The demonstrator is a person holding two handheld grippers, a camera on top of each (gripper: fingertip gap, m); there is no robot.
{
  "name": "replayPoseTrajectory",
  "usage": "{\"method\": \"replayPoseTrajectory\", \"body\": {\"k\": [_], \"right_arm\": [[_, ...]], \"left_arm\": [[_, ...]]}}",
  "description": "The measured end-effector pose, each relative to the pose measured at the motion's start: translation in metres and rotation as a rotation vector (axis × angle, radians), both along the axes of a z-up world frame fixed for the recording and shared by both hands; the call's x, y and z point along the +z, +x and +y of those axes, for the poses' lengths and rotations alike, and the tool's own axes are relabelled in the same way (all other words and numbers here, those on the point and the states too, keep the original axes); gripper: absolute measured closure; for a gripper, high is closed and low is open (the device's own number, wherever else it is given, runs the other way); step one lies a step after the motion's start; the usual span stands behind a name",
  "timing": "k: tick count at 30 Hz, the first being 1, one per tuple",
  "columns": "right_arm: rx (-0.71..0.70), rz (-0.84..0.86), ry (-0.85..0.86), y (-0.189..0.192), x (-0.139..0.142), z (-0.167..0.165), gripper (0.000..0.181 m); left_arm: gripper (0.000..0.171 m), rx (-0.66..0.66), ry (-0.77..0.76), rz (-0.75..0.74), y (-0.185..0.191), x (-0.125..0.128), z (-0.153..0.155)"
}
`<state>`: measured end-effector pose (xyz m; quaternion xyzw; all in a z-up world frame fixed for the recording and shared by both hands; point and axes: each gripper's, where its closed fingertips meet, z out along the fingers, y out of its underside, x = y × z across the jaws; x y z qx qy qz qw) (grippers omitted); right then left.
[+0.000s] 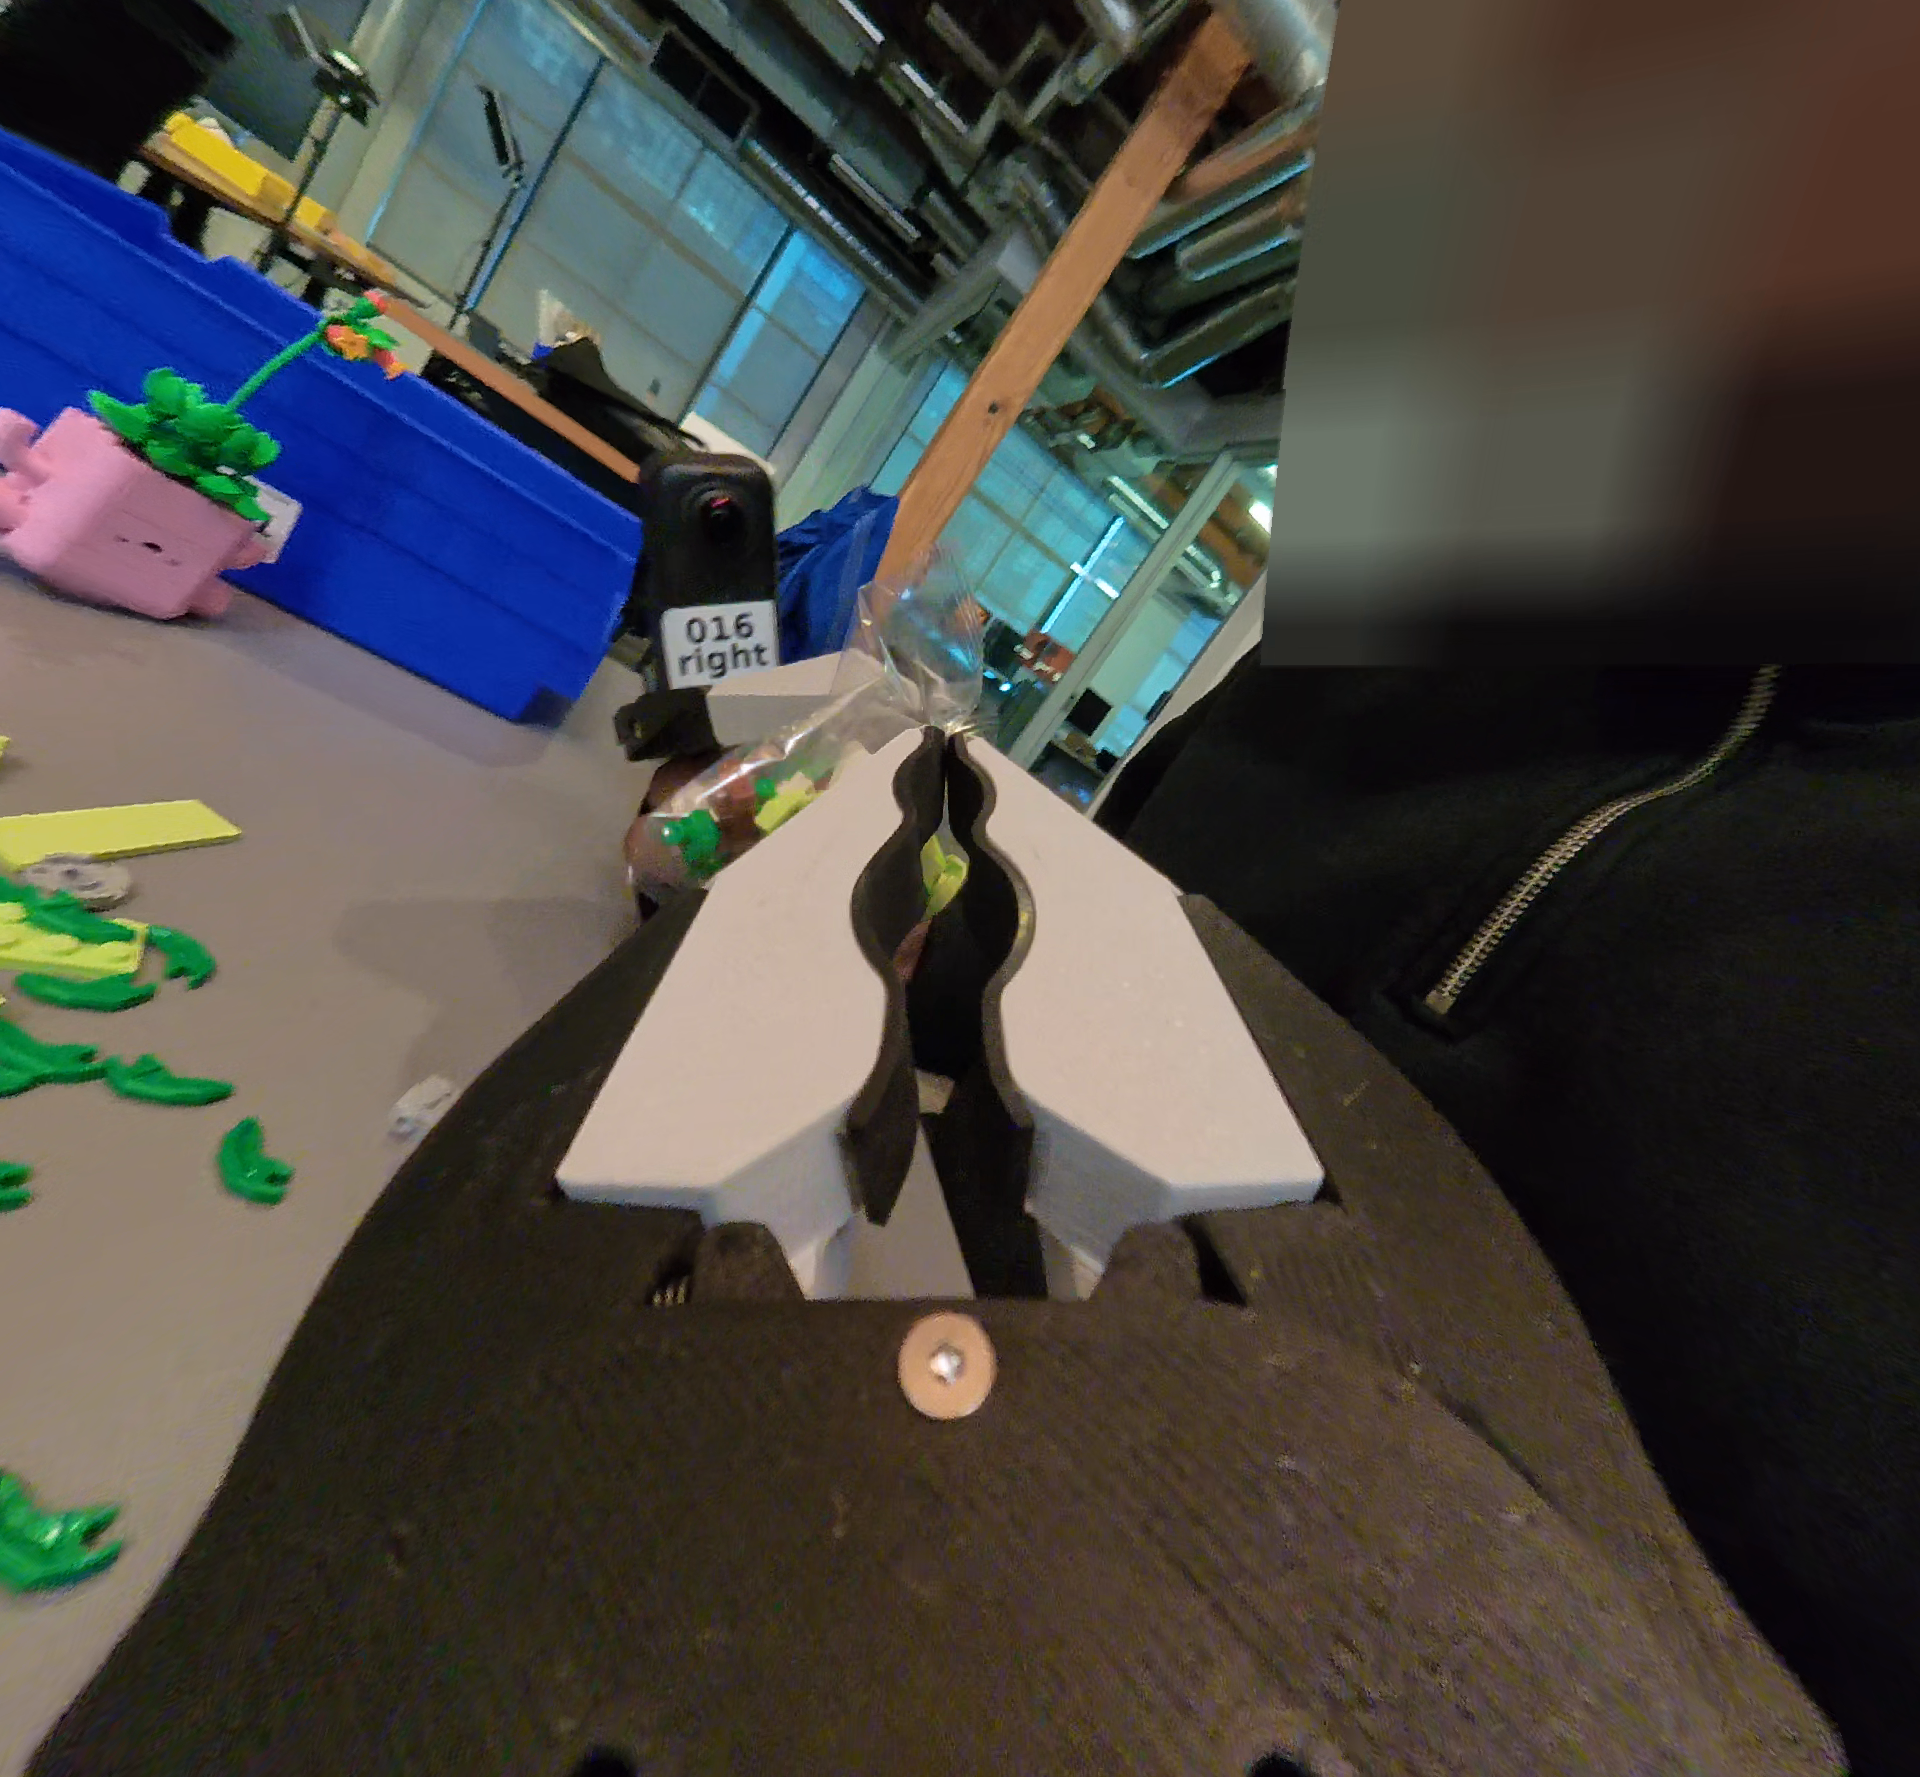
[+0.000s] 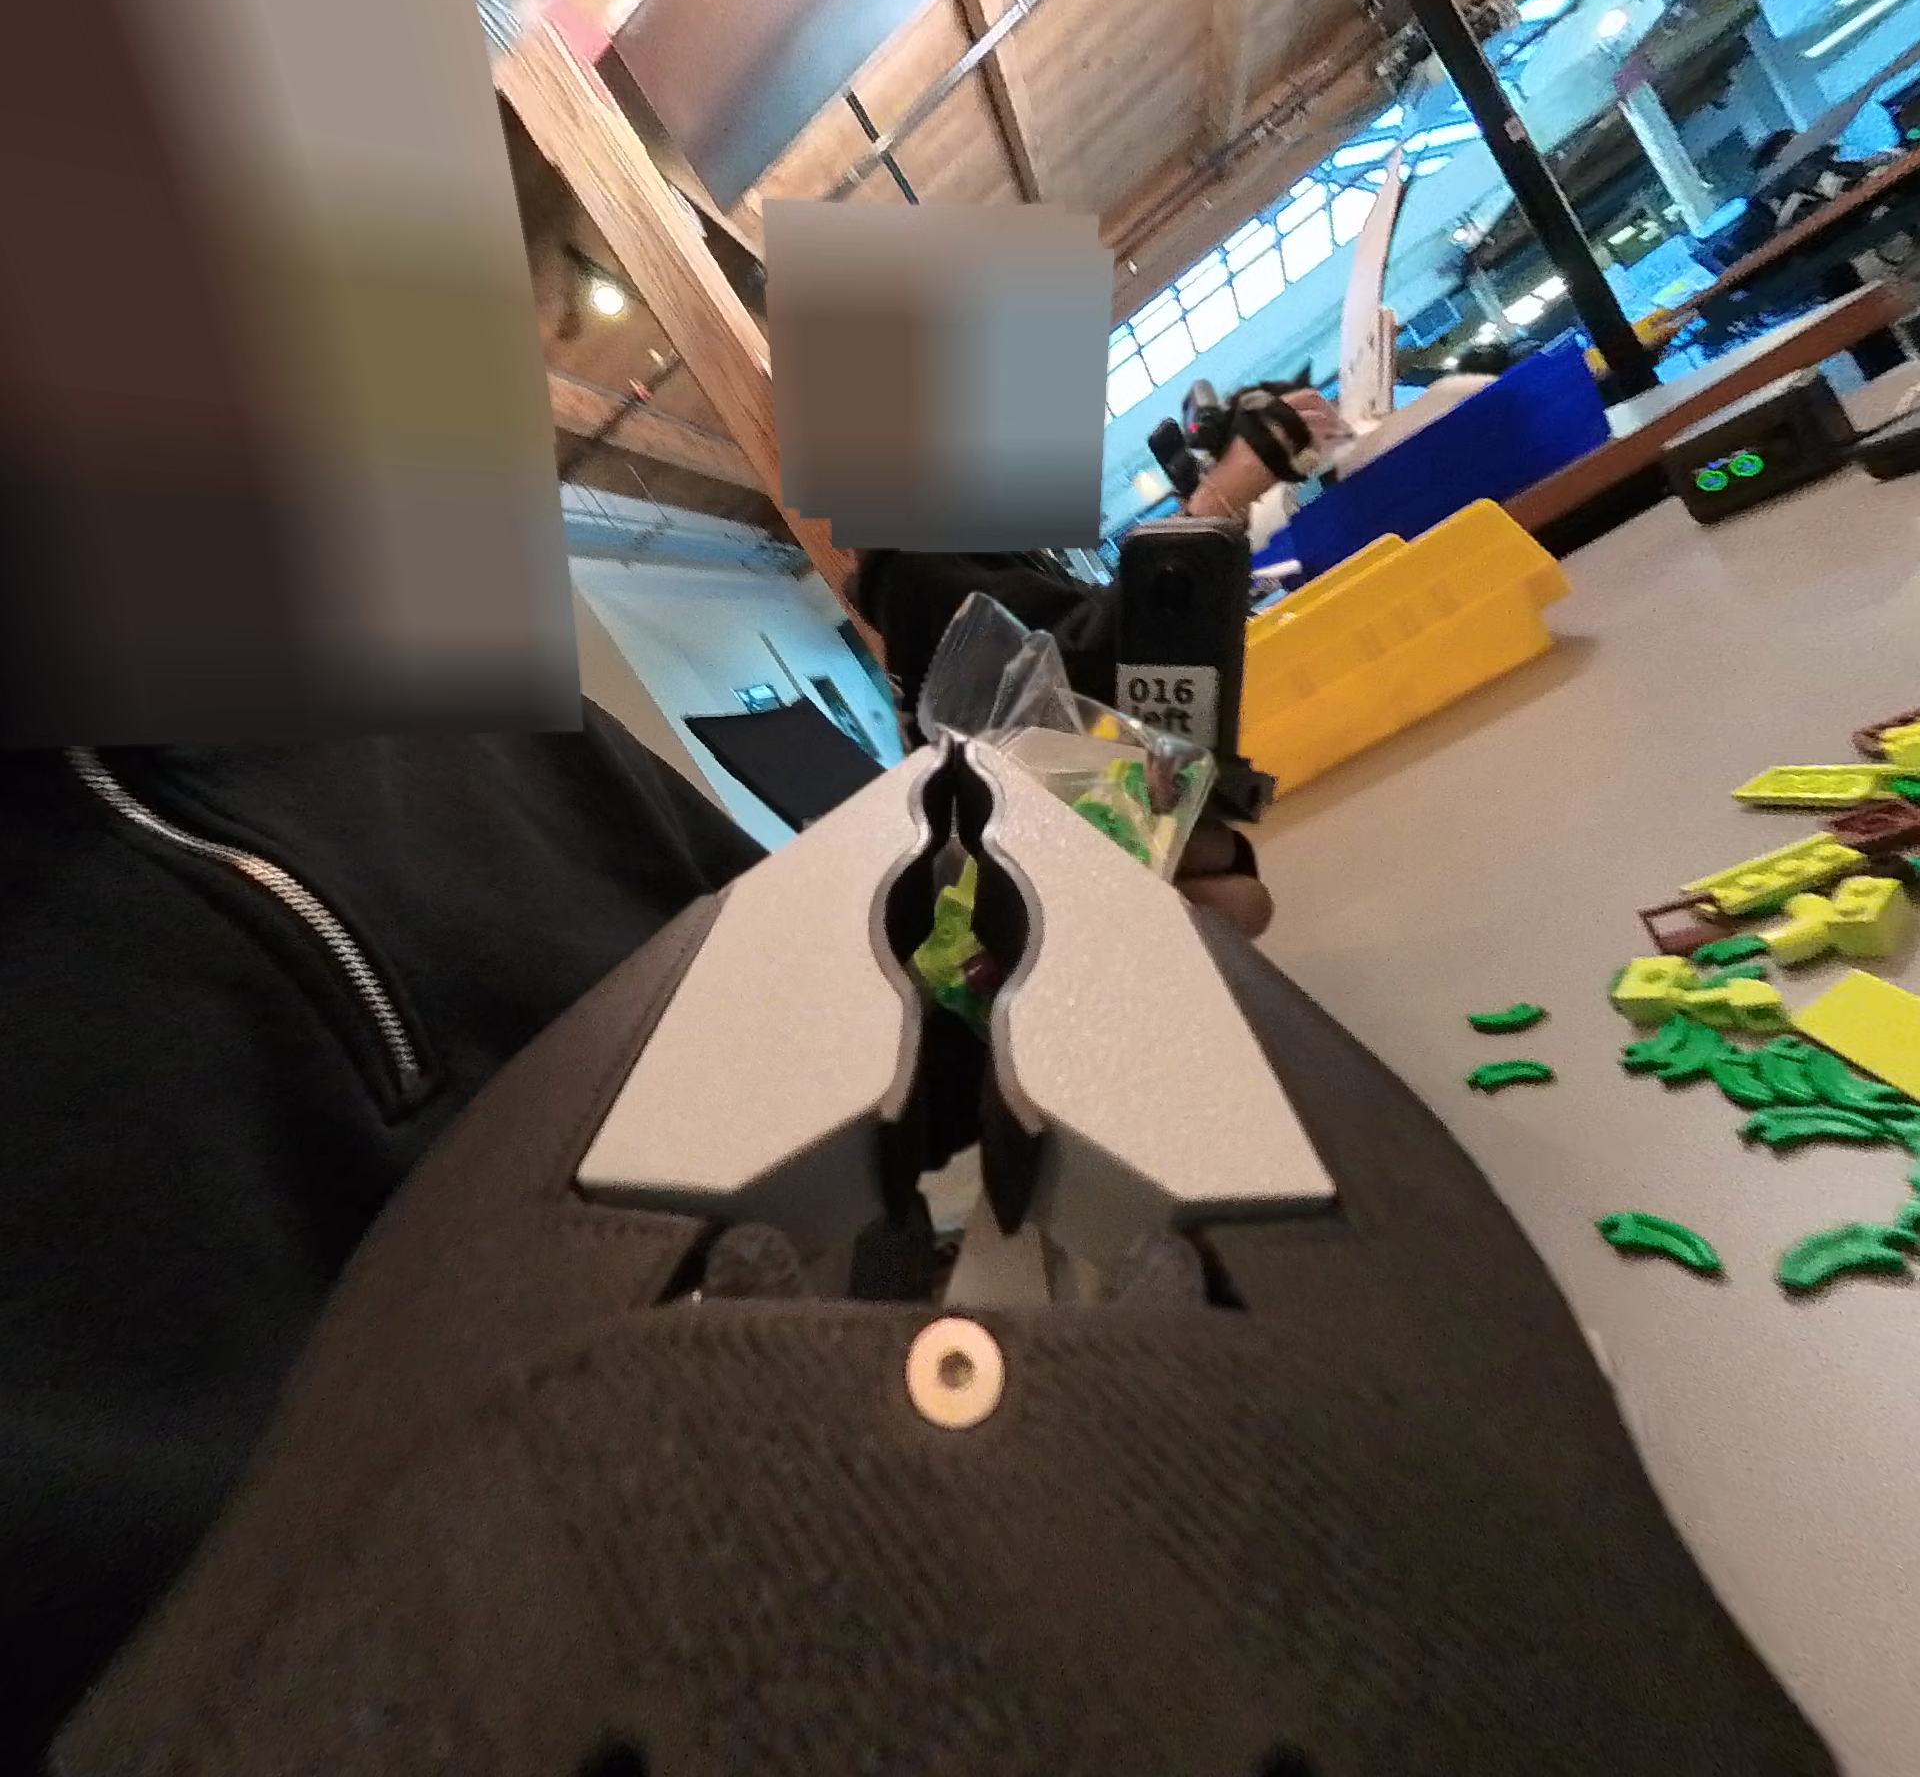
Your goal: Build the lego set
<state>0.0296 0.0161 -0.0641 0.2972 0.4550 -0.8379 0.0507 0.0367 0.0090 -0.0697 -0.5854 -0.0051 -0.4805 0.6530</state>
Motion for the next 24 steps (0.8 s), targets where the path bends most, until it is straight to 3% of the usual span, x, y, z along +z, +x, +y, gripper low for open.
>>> {"method": "replayPoseTrajectory", "body": {"k": [11, 16, 20, 24], "right_arm": [[0.059, 0.114, -0.128, 0.018, 0.022, 0.0, 0.181], [0.04, 0.2, -0.078, 0.028, 0.028, -0.006, 0.181], [-0.104, 0.276, 0.085, 0.027, 0.024, -0.001, 0.181], [-0.151, 0.263, 0.133, 0.021, 0.019, 0.005, 0.167]], "left_arm": [[0.171, -0.112, 0.084, -0.086, 0.015, 0.017, -0.004], [0.171, -0.152, 0.111, -0.091, 0.022, 0.022, -0.009], [0.171, -0.139, 0.069, -0.052, 0.014, 0.012, -0.014], [0.171, -0.19, 0.059, -0.062, 0.012, 0.012, -0.02]]}}
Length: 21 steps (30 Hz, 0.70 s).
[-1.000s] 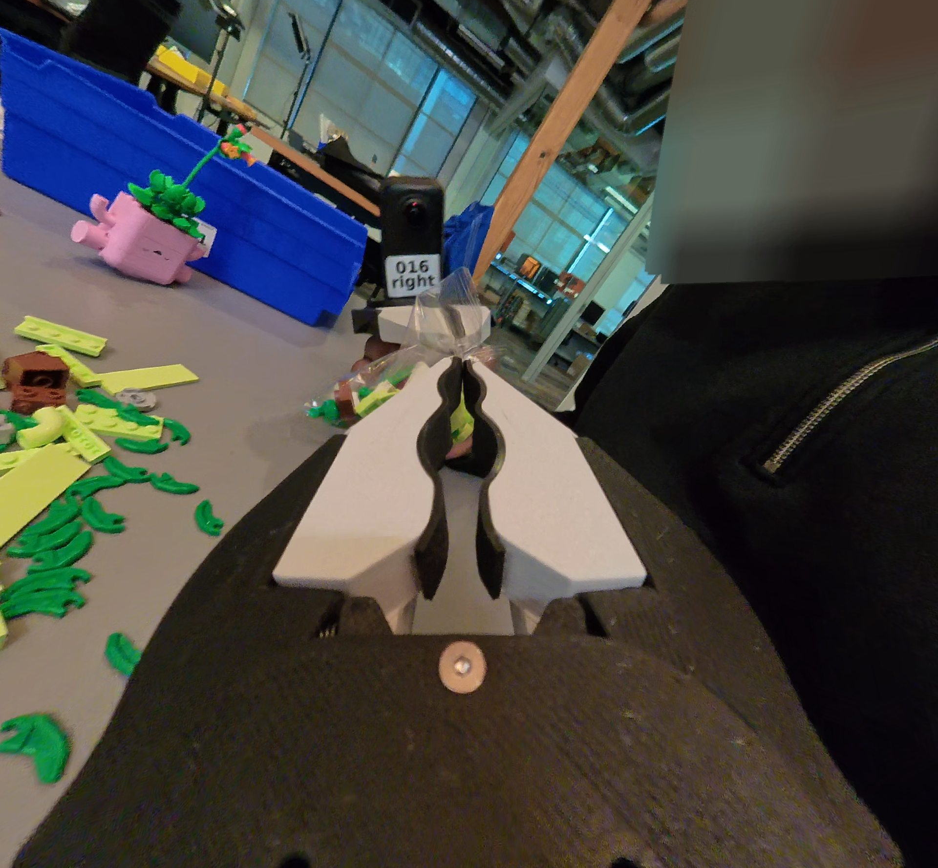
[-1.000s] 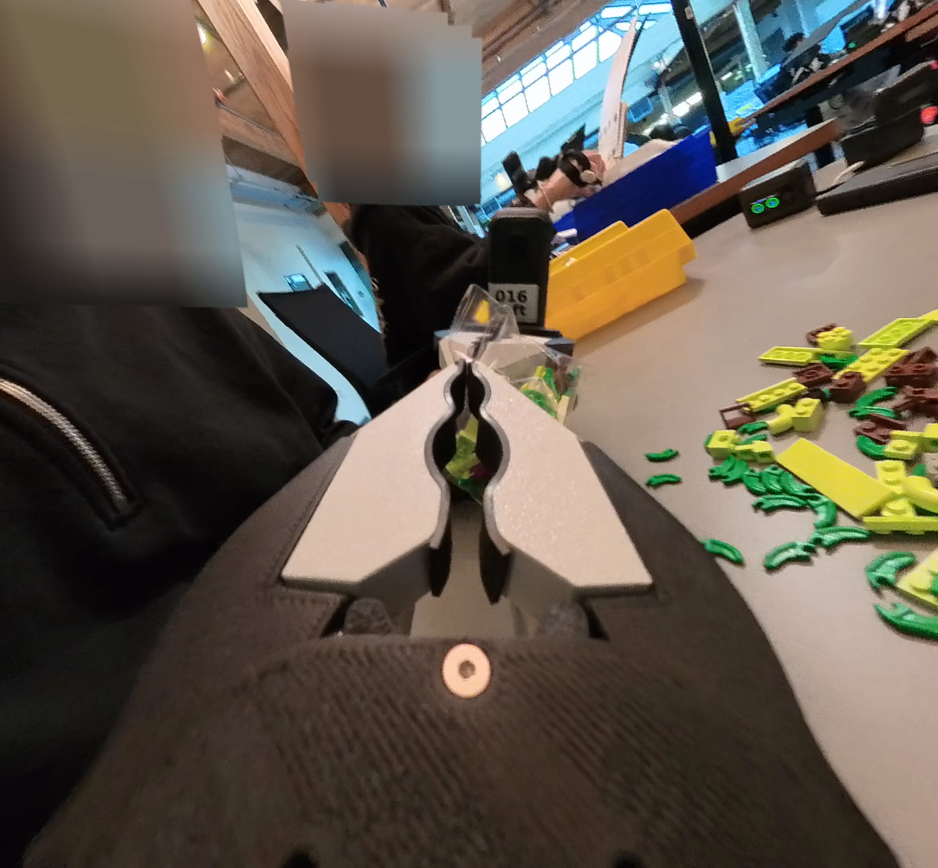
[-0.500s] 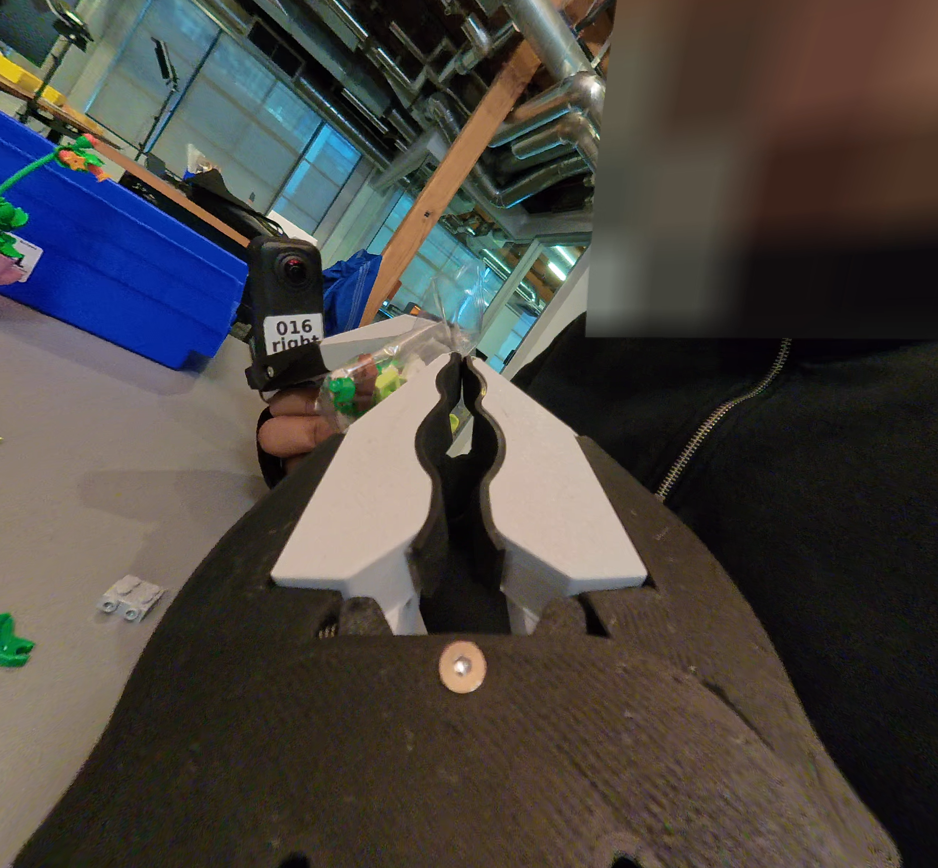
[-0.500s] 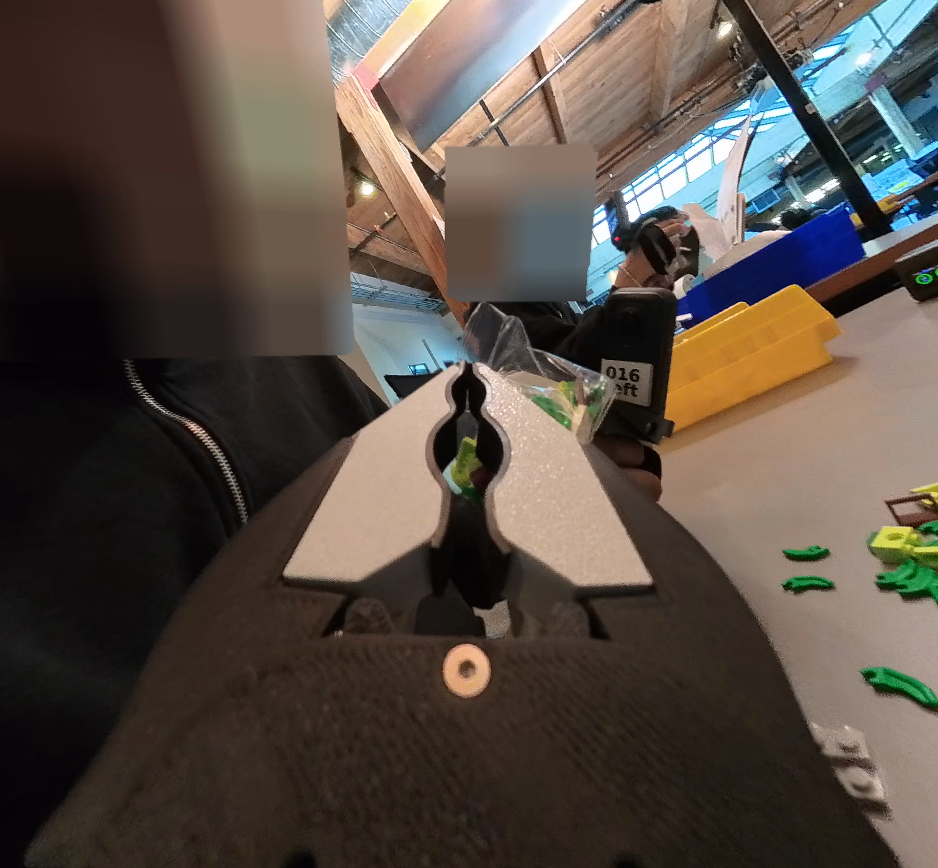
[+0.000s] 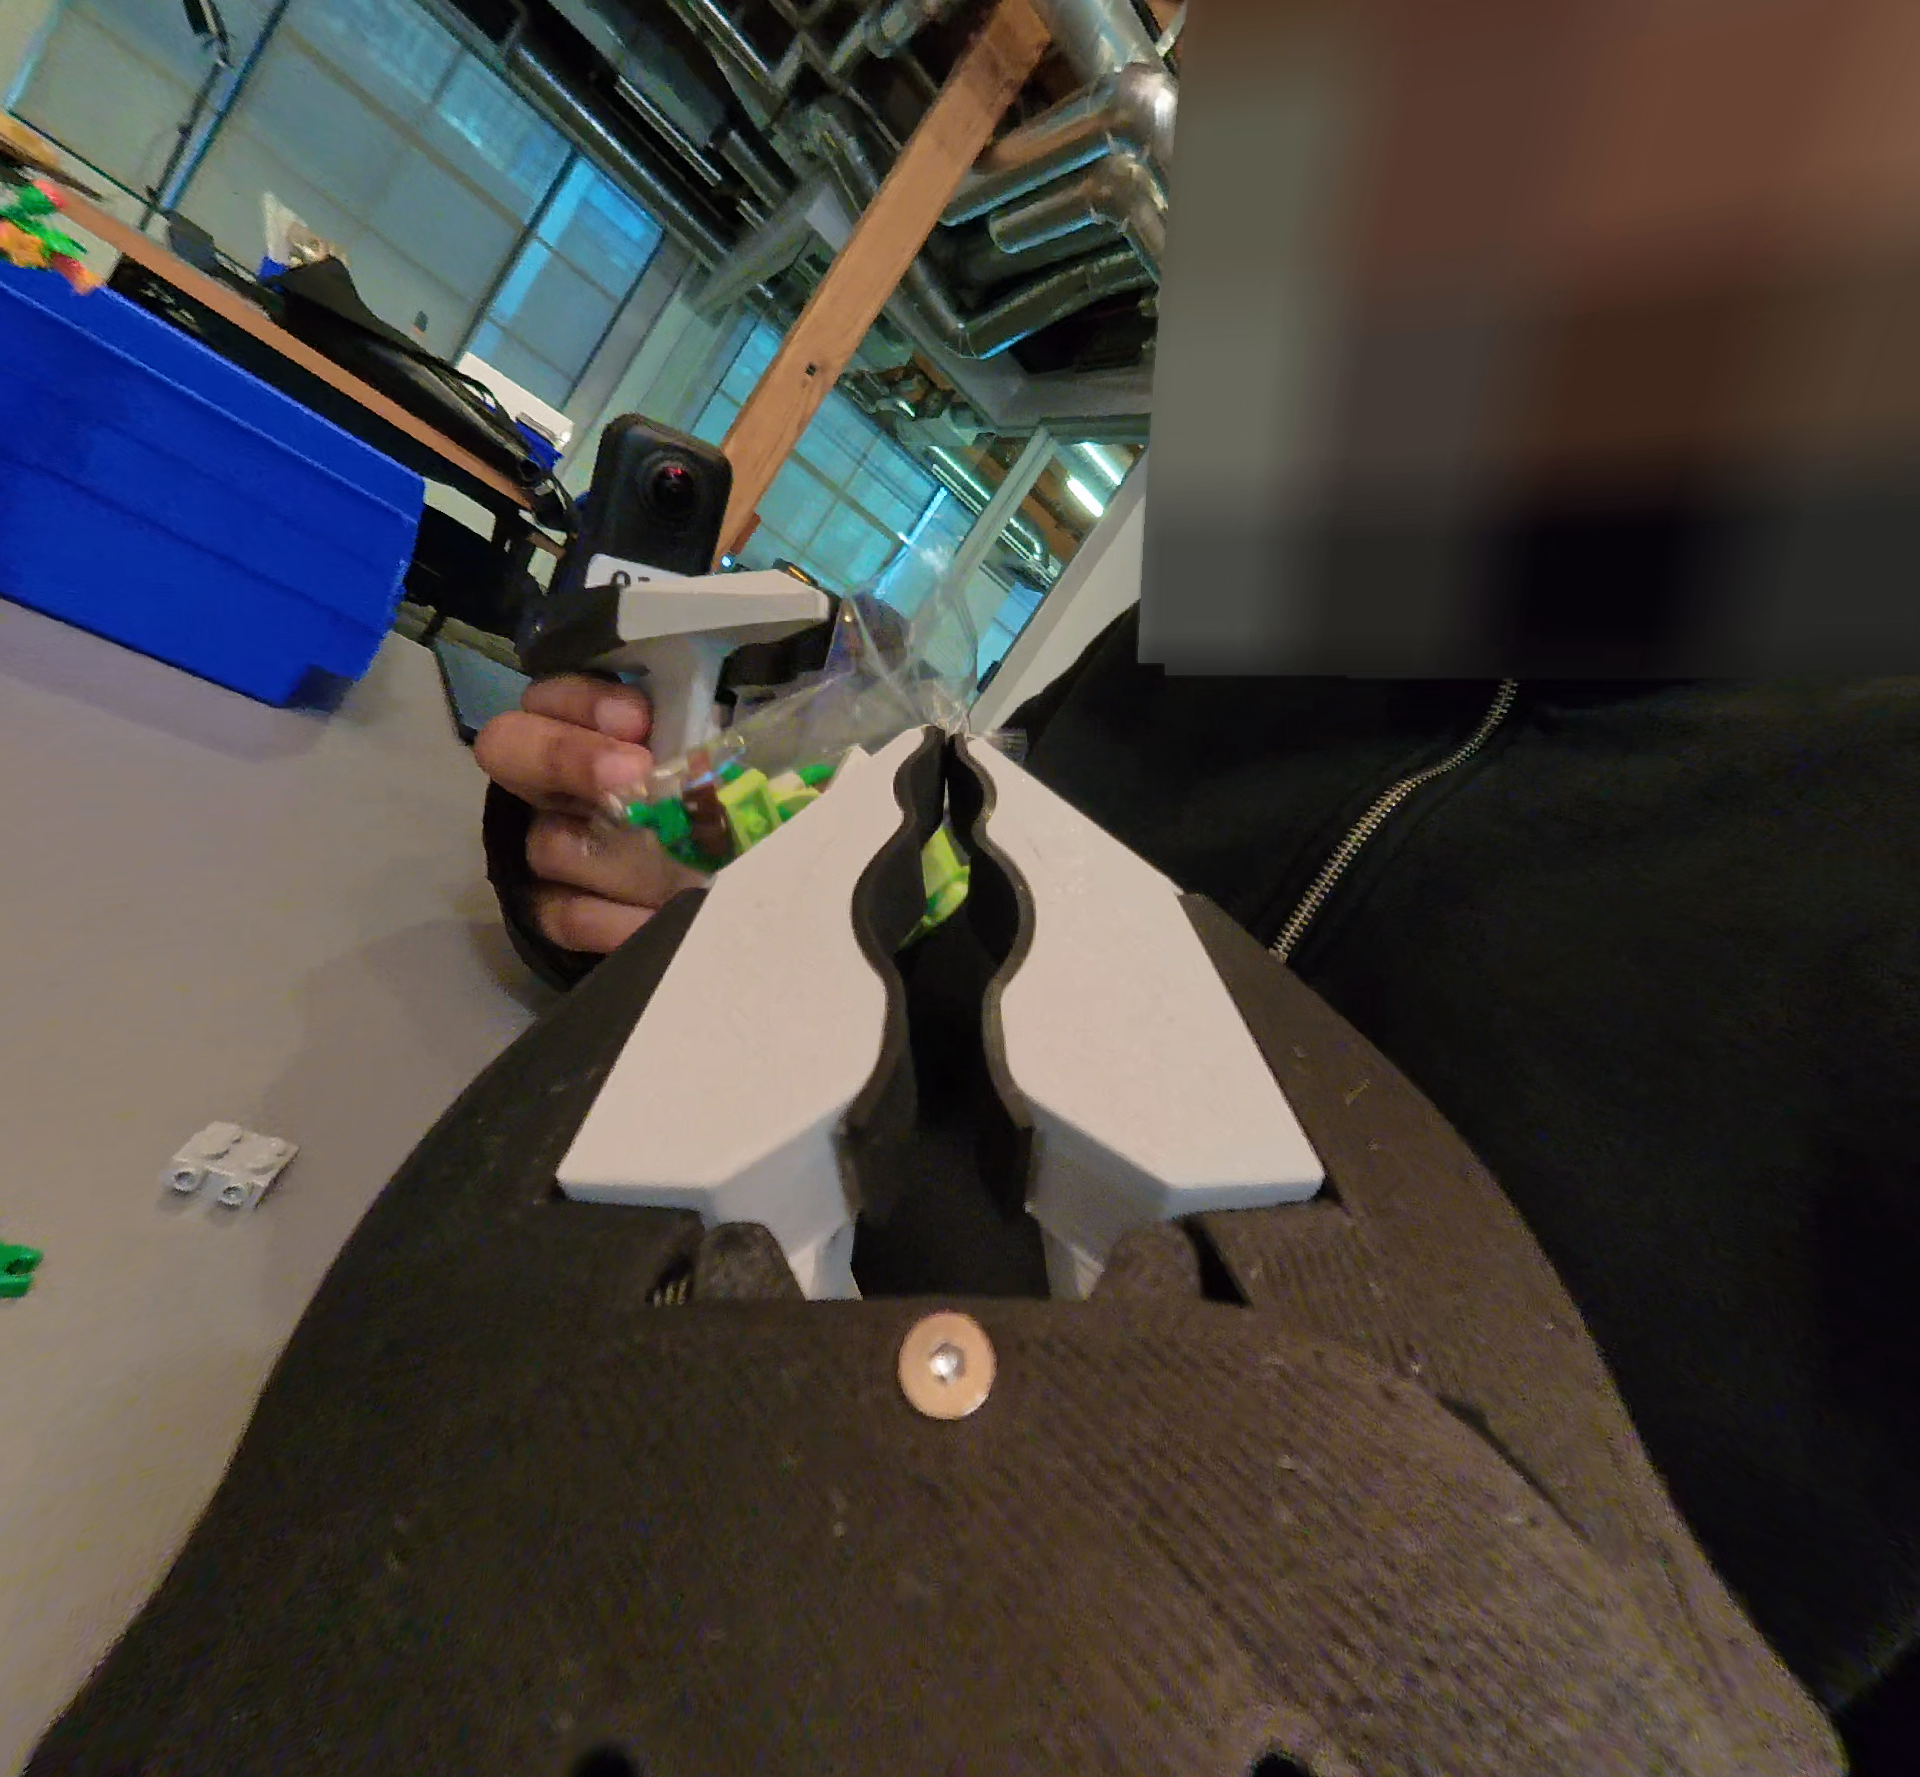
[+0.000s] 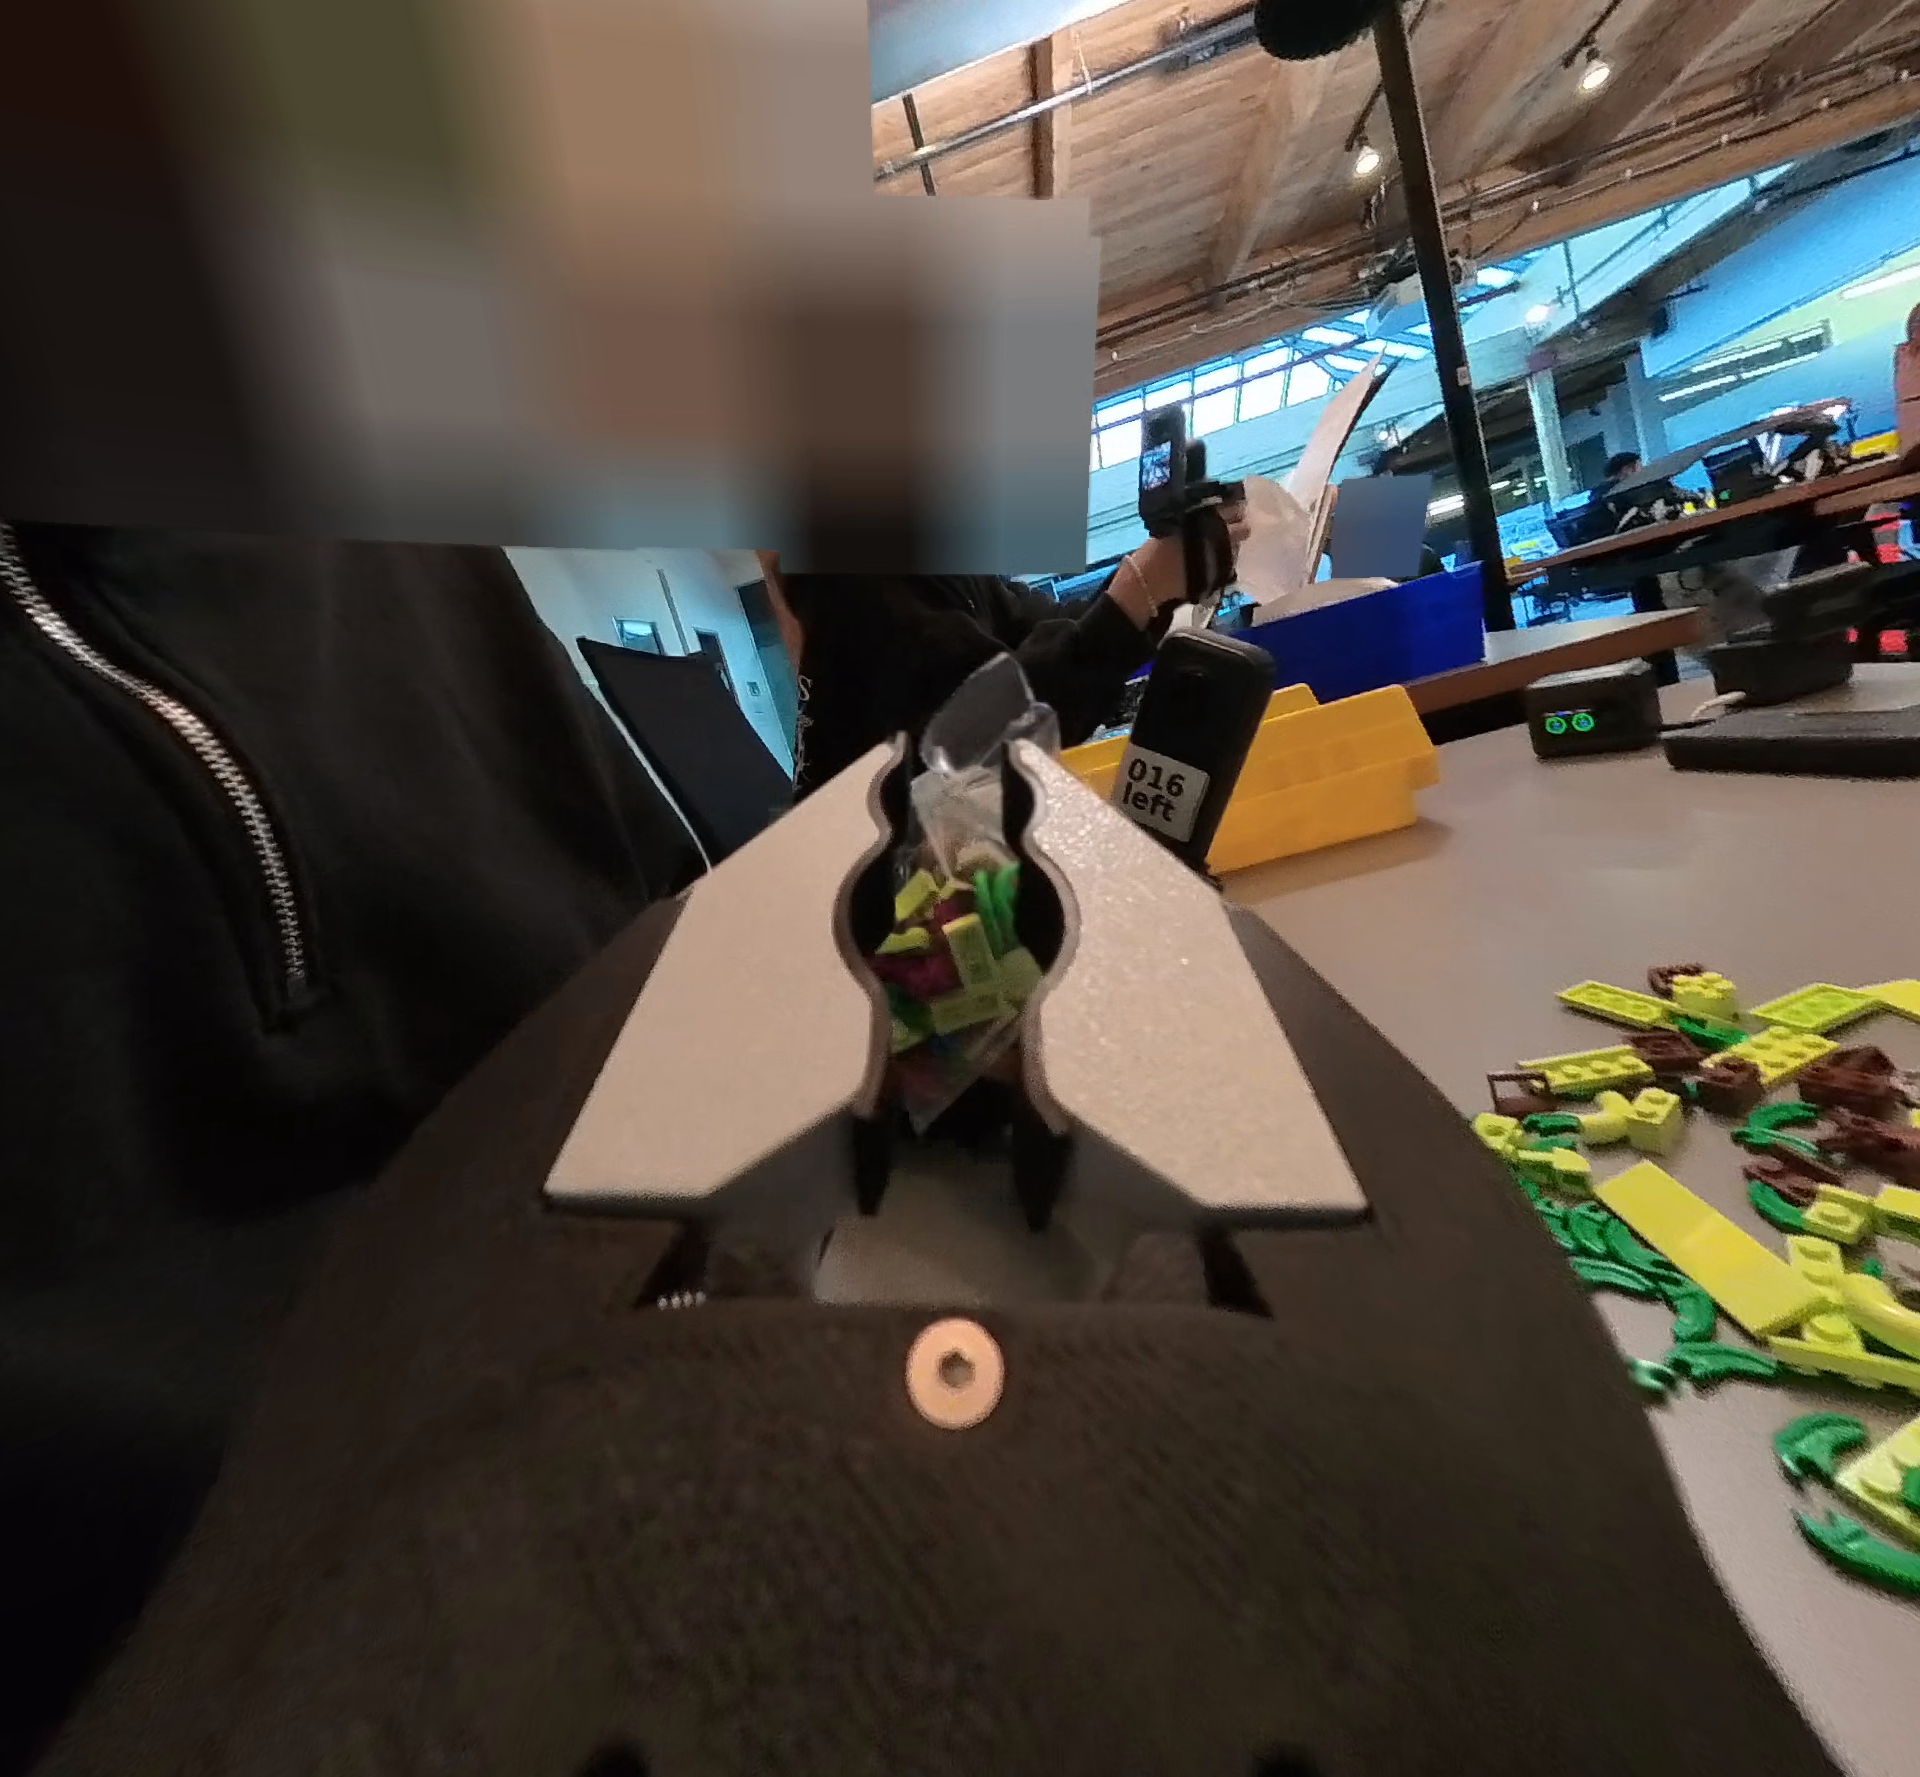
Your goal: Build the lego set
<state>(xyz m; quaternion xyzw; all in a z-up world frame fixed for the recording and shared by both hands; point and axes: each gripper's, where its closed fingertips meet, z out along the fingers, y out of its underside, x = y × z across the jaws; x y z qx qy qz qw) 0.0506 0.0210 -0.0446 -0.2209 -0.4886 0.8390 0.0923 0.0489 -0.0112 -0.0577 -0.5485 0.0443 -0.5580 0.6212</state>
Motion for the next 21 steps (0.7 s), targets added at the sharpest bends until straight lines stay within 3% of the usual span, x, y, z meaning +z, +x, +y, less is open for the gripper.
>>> {"method": "replayPoseTrajectory", "body": {"k": [6, 10, 14, 21], "right_arm": [[-0.008, 0.013, 0.199, 0.0, -0.019, -0.024, 0.166], [0.0, 0.02, 0.226, 0.001, -0.022, -0.031, 0.166], [-0.013, 0.007, 0.27, -0.001, -0.027, -0.033, 0.181], [-0.01, -0.061, 0.117, -0.007, -0.016, -0.009, 0.181]], "left_arm": [[0.171, -0.075, -0.031, -0.02, 0.006, -0.005, -0.001], [0.171, -0.071, -0.057, -0.031, 0.004, -0.009, 0.003], [0.171, -0.036, -0.055, -0.04, 0.0, -0.008, 0.005], [0.171, 0.017, -0.054, -0.056, -0.006, -0.007, 0.009]]}}
